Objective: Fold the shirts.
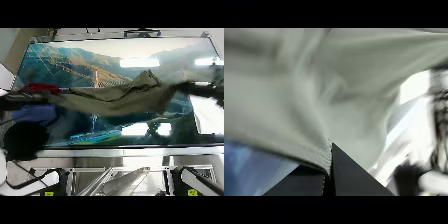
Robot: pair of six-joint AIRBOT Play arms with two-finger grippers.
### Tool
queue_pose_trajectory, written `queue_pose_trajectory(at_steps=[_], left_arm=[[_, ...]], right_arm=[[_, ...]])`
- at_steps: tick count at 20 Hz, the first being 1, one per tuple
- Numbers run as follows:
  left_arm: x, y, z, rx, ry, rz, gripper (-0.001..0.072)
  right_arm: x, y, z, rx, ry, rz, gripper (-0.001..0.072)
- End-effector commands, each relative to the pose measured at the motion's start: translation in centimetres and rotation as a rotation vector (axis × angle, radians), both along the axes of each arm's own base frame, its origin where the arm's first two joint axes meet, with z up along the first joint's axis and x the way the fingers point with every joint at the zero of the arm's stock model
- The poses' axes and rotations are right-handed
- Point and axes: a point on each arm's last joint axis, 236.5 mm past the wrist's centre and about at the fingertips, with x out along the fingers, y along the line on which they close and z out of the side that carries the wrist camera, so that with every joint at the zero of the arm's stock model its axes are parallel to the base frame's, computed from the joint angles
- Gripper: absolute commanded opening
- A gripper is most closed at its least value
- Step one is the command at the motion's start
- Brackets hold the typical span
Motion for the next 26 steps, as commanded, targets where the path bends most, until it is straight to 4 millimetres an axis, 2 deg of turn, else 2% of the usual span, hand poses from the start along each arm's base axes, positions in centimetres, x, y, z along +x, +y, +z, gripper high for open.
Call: queue_pose_trajectory(at_steps=[1,2,3,4,5,7,9,11,12,14,15,17,18,21,24,25,26], left_arm=[[-6.3,-2.0,20.8,-0.221,-0.582,-0.095,0.0024],[-8.5,-1.8,25.5,-0.244,-0.726,-0.075,0.0025],[-10.5,-1.4,29.2,-0.255,-0.845,-0.038,0.0025],[-12.0,-0.9,31.8,-0.249,-0.931,0.008,0.0025],[-12.9,-0.1,33.5,-0.215,-0.982,0.075,0.0025],[-12.5,2.2,34.3,-0.114,-0.994,0.233,0.0026],[-11.0,4.4,32.4,-0.056,-0.919,0.321,0.0027],[-8.5,5.4,28.7,-0.077,-0.796,0.320,0.0027],[-6.7,5.2,26.4,-0.112,-0.721,0.285,0.0027],[-2.5,3.8,20.8,-0.149,-0.565,0.217,0.0027],[0.0,2.7,17.3,-0.145,-0.485,0.188,0.0027],[5.1,1.1,10.0,-0.060,-0.344,0.175,0.0027],[7.6,0.4,6.1,0.009,-0.283,0.168,0.0027],[13.1,-1.0,-3.8,0.161,-0.145,0.108,0.0027],[17.0,-1.4,-13.6,0.265,0.034,0.079,0.0010],[18.2,-0.9,-16.3,0.311,0.079,0.092,0.0010],[19.3,-0.2,-18.2,0.357,0.102,0.113,0.0010]], right_arm=[[-6.5,0.8,20.9,-0.098,-0.598,-0.135,0.0016],[-8.6,0.4,24.8,-0.154,-0.725,-0.220,0.0016],[-10.9,0.0,28.2,-0.207,-0.840,-0.313,0.0016],[-12.6,-0.6,30.6,-0.255,-0.916,-0.401,0.0016],[-13.9,-1.2,32.0,-0.326,-0.965,-0.479,0.0016],[-14.3,-2.2,32.3,-0.422,-0.976,-0.546,0.0017],[-12.7,-2.7,30.9,-0.410,-0.917,-0.505,0.0017],[-9.5,-3.5,28.0,-0.358,-0.810,-0.407,0.0017],[-7.4,-3.7,26.1,-0.328,-0.750,-0.348,0.0016],[-2.8,-3.2,22.0,-0.271,-0.640,-0.232,0.0016],[-0.2,-2.7,18.9,-0.257,-0.562,-0.176,0.0016],[5.1,-1.8,11.6,-0.272,-0.379,-0.102,0.0016],[7.6,-1.7,7.3,-0.298,-0.282,-0.087,0.0016],[13.9,-2.7,-5.3,-0.367,-0.016,-0.118,0.0016],[17.3,-3.2,-16.2,-0.386,0.181,-0.147,0.0016],[18.1,-3.4,-19.0,-0.391,0.223,-0.167,0.0016],[19.0,-3.7,-21.3,-0.394,0.252,-0.200,0.0016]])
